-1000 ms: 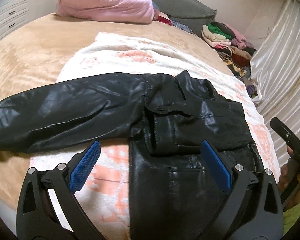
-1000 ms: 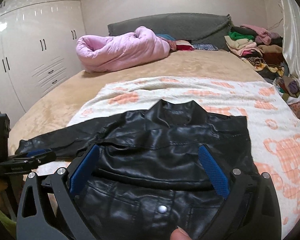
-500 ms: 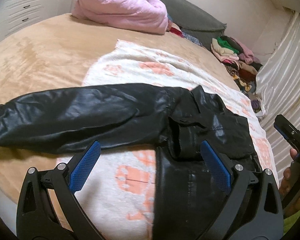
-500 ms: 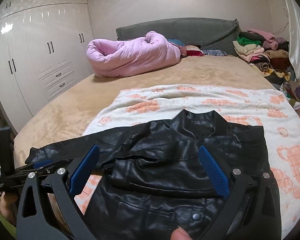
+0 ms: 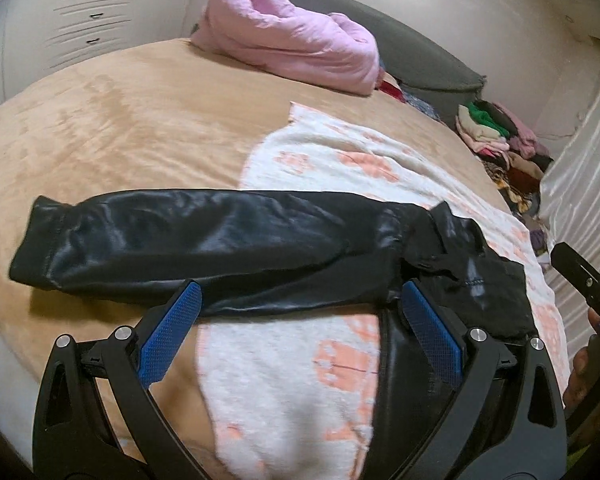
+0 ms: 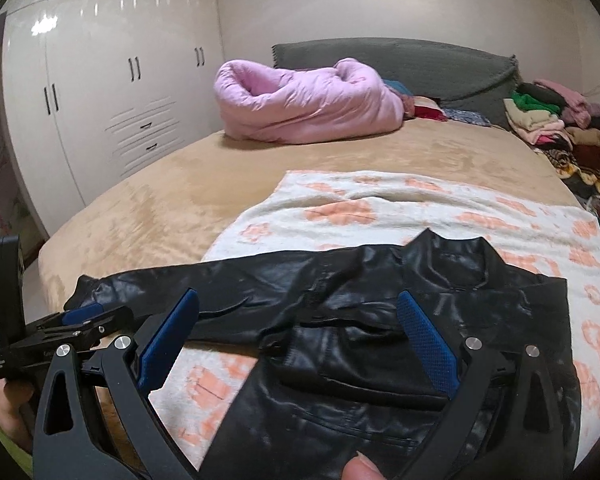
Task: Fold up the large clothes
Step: 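Grasp the other sleeve cuff with the left tool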
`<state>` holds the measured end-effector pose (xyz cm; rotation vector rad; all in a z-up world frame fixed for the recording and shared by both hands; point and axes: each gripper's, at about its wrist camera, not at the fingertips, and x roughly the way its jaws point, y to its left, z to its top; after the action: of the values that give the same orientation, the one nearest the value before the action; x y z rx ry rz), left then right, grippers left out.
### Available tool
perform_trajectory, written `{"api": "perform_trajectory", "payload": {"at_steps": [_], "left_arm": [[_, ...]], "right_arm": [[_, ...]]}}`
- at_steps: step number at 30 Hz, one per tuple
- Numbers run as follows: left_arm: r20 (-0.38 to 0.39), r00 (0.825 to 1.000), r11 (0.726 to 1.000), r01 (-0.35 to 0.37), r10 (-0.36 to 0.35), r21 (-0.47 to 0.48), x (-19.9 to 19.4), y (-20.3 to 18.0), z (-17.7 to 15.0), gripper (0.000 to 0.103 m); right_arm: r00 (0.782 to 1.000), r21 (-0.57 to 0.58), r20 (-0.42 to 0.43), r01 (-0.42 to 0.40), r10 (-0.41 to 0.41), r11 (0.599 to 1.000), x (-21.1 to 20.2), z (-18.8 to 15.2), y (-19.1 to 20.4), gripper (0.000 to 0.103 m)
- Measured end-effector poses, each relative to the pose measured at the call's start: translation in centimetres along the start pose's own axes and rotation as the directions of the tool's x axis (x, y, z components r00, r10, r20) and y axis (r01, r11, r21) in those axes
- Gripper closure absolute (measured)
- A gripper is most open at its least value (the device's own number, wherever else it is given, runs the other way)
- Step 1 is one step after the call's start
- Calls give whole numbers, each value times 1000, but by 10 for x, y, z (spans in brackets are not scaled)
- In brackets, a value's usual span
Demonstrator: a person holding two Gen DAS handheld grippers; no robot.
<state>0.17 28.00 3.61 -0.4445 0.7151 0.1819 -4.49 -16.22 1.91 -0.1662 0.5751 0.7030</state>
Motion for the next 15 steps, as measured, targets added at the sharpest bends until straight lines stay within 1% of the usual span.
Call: {"api": "perform_trajectory", "payload": {"at_steps": [7, 15], "left_arm": [[13, 999, 997, -42, 43, -57, -6, 35, 0, 9], [16, 995, 985, -90, 94, -150, -12, 79, 0, 9]], "right_arm": [[999, -39, -31, -45, 44, 998, 18, 1, 32, 4], [992, -98, -74, -108, 101, 989, 41, 5, 67, 4]]}}
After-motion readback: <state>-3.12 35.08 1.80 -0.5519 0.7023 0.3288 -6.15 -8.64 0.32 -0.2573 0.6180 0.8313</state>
